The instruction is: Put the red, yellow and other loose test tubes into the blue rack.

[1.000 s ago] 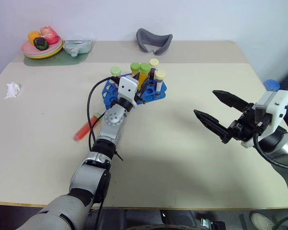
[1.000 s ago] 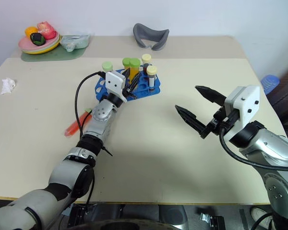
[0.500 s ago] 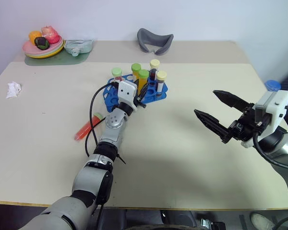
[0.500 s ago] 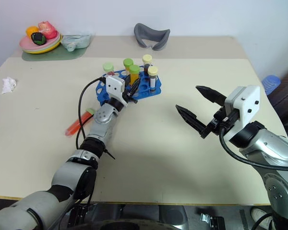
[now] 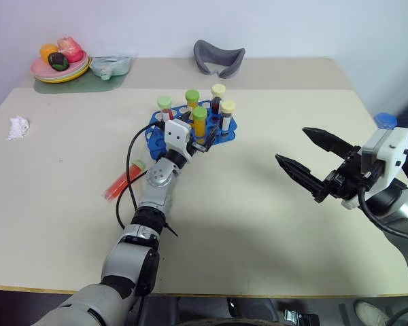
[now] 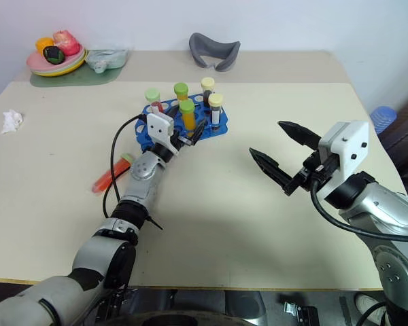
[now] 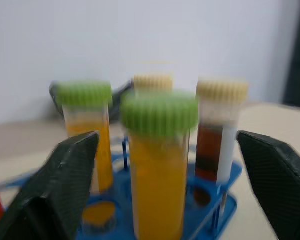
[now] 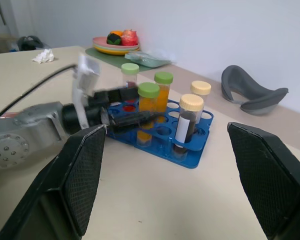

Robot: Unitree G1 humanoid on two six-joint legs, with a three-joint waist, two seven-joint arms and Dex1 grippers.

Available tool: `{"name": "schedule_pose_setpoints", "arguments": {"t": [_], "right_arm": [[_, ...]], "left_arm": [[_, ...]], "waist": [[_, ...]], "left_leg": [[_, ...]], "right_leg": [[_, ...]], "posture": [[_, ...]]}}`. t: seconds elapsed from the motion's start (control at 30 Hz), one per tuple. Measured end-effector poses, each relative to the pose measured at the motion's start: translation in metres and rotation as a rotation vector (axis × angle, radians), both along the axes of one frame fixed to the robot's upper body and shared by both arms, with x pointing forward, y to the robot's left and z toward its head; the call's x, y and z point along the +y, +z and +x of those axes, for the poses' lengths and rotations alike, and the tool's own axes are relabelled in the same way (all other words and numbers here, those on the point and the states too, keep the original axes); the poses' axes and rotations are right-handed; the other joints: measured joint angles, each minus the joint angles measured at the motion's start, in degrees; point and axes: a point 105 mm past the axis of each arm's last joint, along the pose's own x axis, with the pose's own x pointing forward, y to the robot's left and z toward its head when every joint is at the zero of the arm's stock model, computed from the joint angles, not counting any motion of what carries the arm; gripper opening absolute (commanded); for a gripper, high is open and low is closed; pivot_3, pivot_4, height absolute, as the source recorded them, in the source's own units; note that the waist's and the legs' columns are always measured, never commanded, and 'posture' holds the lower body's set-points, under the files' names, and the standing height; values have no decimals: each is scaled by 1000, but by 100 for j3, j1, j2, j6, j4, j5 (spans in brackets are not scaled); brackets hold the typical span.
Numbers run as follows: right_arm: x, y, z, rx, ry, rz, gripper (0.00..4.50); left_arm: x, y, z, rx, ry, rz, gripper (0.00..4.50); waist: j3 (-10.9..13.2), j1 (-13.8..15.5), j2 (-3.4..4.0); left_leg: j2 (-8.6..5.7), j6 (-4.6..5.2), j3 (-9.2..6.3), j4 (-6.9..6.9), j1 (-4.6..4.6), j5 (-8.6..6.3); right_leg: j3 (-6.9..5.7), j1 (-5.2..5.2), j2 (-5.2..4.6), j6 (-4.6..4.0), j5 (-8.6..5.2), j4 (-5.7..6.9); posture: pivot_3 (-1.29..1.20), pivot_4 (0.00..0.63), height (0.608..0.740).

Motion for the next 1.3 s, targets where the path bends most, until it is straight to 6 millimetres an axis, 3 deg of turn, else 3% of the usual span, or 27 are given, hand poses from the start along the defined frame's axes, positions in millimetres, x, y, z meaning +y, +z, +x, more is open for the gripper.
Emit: {"name": "schedule_pose_setpoints", "arguments": {"t": [0.2, 0.33, 0.5, 0.57, 0.77, 0.93, 1.3], "right_arm": [[10, -20, 6, 117, 5, -40, 3959], [23, -30, 0, 154, 110, -93, 3959], [39, -30, -7, 90, 324, -157, 3959], [43, -29, -8, 63, 393, -164, 3959], [52, -31, -2, 10, 499, -173, 3959], [56, -35, 8, -11, 506, -174, 3959], [55, -35, 13, -32, 481, -177, 3959]], "left_arm": [[40, 34, -27, -5, -34, -53, 4346], [70, 50, -38, 67, -32, -16, 4346], [133, 51, -41, 339, 96, 233, 4346], [149, 46, -47, 457, 130, 314, 4346], [163, 19, -80, 841, 118, 514, 4346], [158, -3, -96, 1014, 147, 651, 4346], [150, -11, -74, 1183, 274, 683, 4346]], "waist": [[-1, -2, 2], [-1, 4, 1], [2, -66, 0], [3, -58, -1], [10, -16, -10], [10, -15, -10], [11, -24, -11]], "left_leg": [[5, -1, -2, 1, 2, 0], [3, 0, -2, 5, 0, 0], [6, 2, -6, -4, 6, -1], [4, 2, -5, -2, 3, -1], [5, 1, -6, -6, -3, -2], [5, 1, -6, -5, -3, -2], [5, 0, -6, -4, -6, -1]], "right_leg": [[0, -2, 4, -1, 0, 7], [0, 1, 2, 0, 0, 4], [-2, -2, 8, -1, -1, 8], [-2, -1, 5, -1, -2, 4], [-5, -6, 3, 0, -2, 0], [-5, -8, 3, 0, -2, 3], [-4, -16, 5, -1, -2, 8]], "posture": [[0, 150, 740], [0, 150, 740], [0, 150, 740], [0, 150, 740], [0, 150, 740], [0, 150, 740], [0, 150, 740]]}}
